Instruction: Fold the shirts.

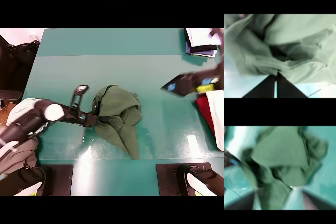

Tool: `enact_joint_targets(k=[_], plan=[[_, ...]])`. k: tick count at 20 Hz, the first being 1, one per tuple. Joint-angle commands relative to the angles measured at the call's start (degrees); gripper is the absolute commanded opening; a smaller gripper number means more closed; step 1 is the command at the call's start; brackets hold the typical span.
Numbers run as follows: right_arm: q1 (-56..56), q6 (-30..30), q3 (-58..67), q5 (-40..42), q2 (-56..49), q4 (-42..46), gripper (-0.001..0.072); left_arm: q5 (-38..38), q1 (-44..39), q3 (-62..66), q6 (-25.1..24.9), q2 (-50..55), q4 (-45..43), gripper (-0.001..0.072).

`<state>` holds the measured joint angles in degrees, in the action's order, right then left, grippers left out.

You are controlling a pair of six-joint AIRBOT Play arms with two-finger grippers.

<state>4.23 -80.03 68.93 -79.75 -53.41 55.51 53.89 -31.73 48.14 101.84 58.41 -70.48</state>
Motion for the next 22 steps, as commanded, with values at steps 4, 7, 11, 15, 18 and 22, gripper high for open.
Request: enact_joint_targets(k=[4,7,11,15,18,22], plan=[[7.34,-0.44,-24.22,17.33,-5.16,-1.97,0.0652,6.64,5.05,0.24,-1.99,-7.41,-7.37,0.0025],[14.01,-0.44,-25.64,25.44,-11.56,-1.99,0.063,6.84,5.05,0.24,-1.99,-7.41,-7.39,0.0025],[18.34,-1.03,-25.64,30.82,-19.04,-2.1,0.0625,8.22,5.05,0.24,-1.99,-7.41,-7.37,0.0025],[20.59,-0.7,-25.64,37.92,-21.49,-6.97,0.0501,8.5,5.05,0.24,-1.9,-7.41,-7.34,0.0025],[21.66,0.81,-25.66,38.99,-21.11,-6.88,0.0017,8.17,5.11,0.48,-1.79,-7.41,-7.69,0.0025],[16.24,2.36,-23.12,31.87,-9.11,-3.85,0.0015,17.81,5.11,12.94,-1.99,-7.48,-21.0,0.0025]])
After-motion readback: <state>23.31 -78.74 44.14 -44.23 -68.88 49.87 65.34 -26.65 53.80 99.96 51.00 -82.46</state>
